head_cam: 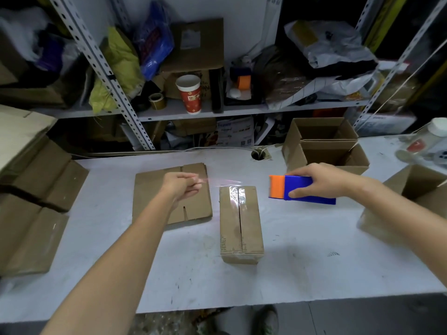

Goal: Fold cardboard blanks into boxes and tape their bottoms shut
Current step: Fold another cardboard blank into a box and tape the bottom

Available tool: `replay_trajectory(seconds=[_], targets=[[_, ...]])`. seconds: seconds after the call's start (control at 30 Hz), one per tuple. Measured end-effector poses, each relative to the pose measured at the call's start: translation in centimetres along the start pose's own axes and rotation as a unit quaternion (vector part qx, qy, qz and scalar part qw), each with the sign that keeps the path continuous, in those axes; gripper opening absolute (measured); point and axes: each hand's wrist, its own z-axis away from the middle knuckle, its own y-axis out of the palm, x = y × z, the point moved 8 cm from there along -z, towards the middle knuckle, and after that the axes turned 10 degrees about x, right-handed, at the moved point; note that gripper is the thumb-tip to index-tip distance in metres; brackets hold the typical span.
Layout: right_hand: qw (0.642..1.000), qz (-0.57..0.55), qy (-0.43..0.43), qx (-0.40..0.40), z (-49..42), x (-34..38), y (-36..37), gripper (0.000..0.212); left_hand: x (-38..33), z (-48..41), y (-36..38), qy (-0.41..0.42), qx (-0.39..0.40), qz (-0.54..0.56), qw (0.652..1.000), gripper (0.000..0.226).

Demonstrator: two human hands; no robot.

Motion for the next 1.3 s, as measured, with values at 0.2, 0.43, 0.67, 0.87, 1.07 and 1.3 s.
replay_trajectory(seconds=[0.2, 0.43, 0.67, 0.87, 1.07, 1.3], targets=[[0.998, 0.007, 0.043, 0.038, -3.0, -2.6, 0.1, 0.073, 1.5, -1.3, 1.7, -0.007, 0.002, 0.006, 1.0, 0.015], [0.993, 0.02, 0.088, 0.071, -5.7, -2.9, 1.9, 0.077, 3.9, -3.1, 3.1, -0.046, -0.035, -0.067, 0.996, 0.018], [0.995, 0.009, 0.072, 0.066, -8.0, -0.4, 5.0, 0.072, 6.2, -3.6, 5.4, -0.088, 0.013, -0.187, 0.978, 0.056], [0.994, 0.082, 0.064, 0.036, -7.8, 1.2, 4.8, 0.066, 7.8, -1.8, 5.1, -0.099, 0.007, -0.061, 0.993, 0.043], [0.985, 0.148, 0.088, -0.031, -9.7, 3.0, 5.7, 0.051, 7.4, -1.0, 7.1, 0.009, 0.07, -0.169, 0.983, 0.026], [0.987, 0.027, 0.155, -0.02, -10.1, 0.7, 11.3, 0.038, 7.7, -1.3, 7.2, -0.008, 0.063, -0.172, 0.983, 0.049]])
